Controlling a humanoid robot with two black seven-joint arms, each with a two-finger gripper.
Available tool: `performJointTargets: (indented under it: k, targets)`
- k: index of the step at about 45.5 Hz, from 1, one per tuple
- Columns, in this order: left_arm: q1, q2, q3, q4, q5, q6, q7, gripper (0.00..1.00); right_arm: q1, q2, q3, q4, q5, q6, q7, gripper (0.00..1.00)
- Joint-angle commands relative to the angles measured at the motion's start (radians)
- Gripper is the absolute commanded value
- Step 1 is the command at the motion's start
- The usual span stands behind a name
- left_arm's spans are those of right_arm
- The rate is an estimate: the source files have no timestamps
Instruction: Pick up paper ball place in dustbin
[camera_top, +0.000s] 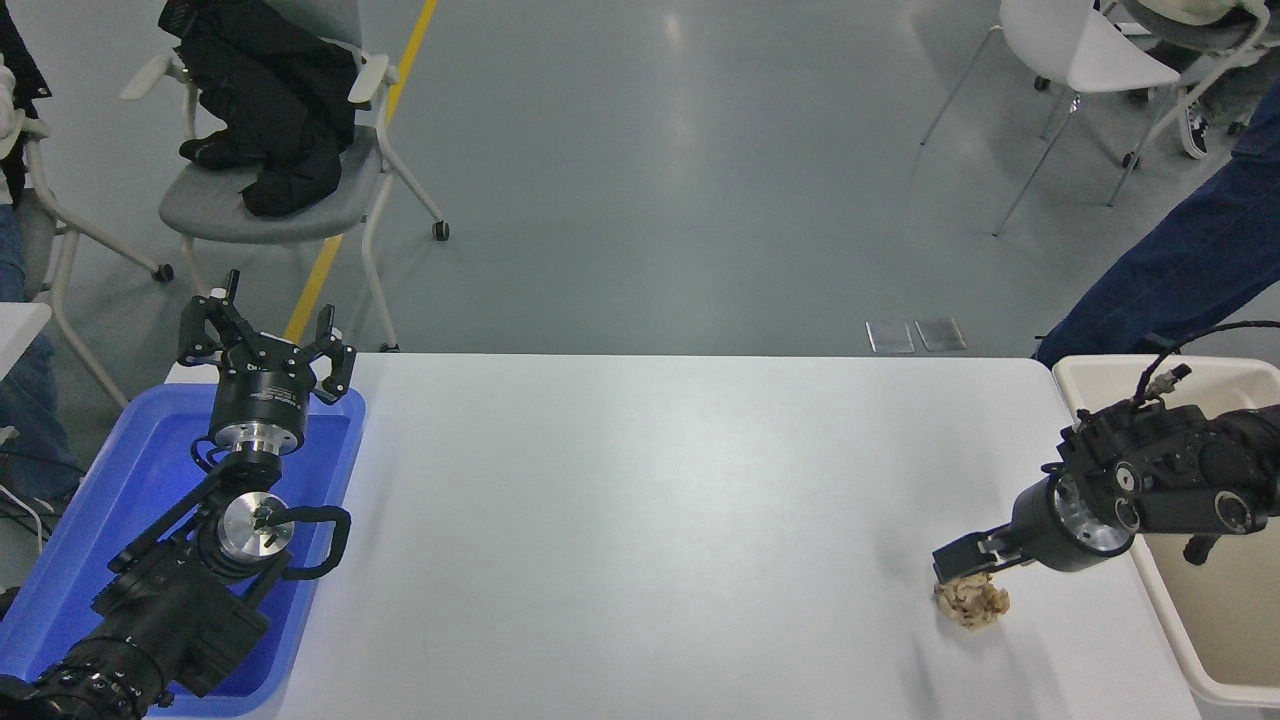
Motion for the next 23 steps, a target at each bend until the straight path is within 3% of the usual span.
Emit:
performJointTargets:
  k: [1, 23]
  targets:
    - [0.0, 0.0, 0.0, 0.0, 0.0, 0.0, 0.0, 0.99, -0.107, 0.002, 0.048, -0.074, -0.012, -0.026, 0.0, 1.0]
    - [0.0, 0.0, 0.0, 0.0, 0.0, 0.0, 0.0, 0.99, -0.174, 0.036, 0.068, -0.168, -0.011, -0.034, -0.006, 1.0]
